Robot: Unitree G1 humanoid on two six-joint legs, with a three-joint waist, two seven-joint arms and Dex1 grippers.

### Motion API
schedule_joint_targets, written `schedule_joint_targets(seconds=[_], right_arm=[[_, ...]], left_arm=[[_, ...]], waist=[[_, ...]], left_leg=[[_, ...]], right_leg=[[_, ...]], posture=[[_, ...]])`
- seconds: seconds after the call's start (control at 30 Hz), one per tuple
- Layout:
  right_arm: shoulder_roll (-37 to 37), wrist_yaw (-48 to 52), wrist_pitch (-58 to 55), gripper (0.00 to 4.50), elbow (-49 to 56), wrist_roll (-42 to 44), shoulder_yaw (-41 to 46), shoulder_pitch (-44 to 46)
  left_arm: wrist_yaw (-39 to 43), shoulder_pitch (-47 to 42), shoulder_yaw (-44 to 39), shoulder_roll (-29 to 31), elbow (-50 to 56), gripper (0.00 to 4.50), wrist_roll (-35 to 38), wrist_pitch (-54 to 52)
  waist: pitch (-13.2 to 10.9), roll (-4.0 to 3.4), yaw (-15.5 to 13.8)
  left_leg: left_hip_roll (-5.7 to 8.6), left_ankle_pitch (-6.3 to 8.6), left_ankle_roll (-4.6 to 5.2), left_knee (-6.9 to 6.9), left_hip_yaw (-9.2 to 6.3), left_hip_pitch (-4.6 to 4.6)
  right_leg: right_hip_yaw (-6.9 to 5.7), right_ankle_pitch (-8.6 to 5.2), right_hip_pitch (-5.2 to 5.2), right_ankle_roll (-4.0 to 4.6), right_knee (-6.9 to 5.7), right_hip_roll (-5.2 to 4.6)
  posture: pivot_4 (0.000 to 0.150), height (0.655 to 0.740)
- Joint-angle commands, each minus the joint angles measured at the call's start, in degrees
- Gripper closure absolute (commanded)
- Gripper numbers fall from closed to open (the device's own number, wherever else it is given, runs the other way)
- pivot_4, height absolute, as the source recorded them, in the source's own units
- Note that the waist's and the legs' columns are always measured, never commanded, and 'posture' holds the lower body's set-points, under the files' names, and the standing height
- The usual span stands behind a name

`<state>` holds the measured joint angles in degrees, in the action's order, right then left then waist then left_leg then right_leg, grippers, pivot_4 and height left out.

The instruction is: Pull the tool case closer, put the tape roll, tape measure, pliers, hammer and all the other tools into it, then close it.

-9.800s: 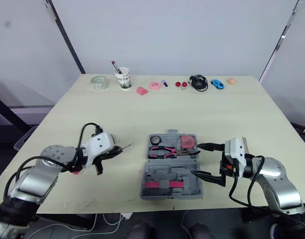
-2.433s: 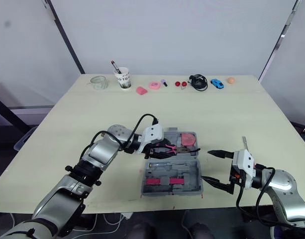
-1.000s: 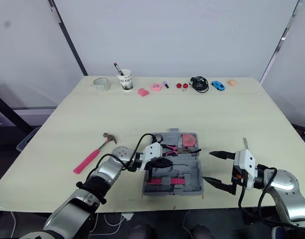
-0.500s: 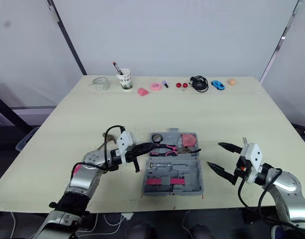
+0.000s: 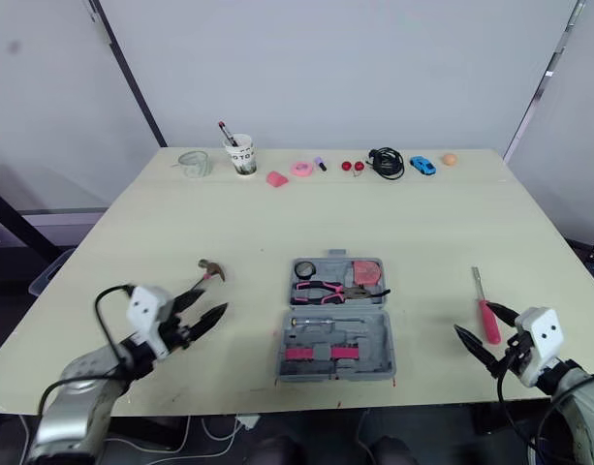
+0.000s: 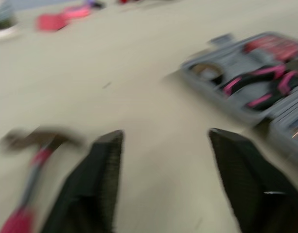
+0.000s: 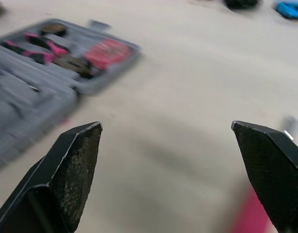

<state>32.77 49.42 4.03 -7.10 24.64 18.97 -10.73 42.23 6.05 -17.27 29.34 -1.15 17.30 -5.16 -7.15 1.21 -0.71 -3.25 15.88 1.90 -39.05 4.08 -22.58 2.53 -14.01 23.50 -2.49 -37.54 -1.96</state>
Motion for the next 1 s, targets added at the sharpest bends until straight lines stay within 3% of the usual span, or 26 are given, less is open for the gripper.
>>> schedule_joint_targets(seconds=[0.03,0.2,0.43,1.0], right_arm=[[0.0,-0.4,1.4,0.0,0.0,1.3,3.6,-1.6],[-1.1,-1.8,2.6,0.0,-2.3,2.7,9.6,-7.6],[-1.6,-1.8,3.0,0.0,-3.2,3.4,11.8,-9.5],[0.5,0.7,2.4,0.0,1.7,3.2,8.9,-3.4]], left_arm=[[-2.0,2.8,-4.1,0.3,2.5,0.02,1.7,1.2],[-5.7,10.3,-11.1,-1.1,0.8,0.02,3.0,2.2],[-7.3,15.0,-13.6,-3.0,0.6,0.02,4.0,2.8],[-6.6,8.2,-10.9,0.7,-1.7,0.02,2.5,2.6]], waist=[[0.0,0.0,-0.1],[0.0,0.01,0.0],[0.0,0.02,0.1],[0.0,0.03,0.1]], left_leg=[[-0.02,0.0,0.0,0.0,-0.01,0.01],[-0.06,0.01,0.0,0.23,0.0,0.05],[-0.08,0.02,-0.02,0.31,0.04,0.15],[-0.04,0.01,-0.01,0.65,0.07,0.1]], right_leg=[[0.0,0.0,0.0,0.0,0.0,-0.03],[0.04,-0.01,0.01,0.01,0.17,-0.08],[0.07,-0.02,0.06,-0.01,0.21,-0.21],[0.06,0.0,0.03,0.02,0.58,-0.2]], posture=[[0.15,0.74],[0.15,0.74],[0.15,0.74],[0.15,0.74]])
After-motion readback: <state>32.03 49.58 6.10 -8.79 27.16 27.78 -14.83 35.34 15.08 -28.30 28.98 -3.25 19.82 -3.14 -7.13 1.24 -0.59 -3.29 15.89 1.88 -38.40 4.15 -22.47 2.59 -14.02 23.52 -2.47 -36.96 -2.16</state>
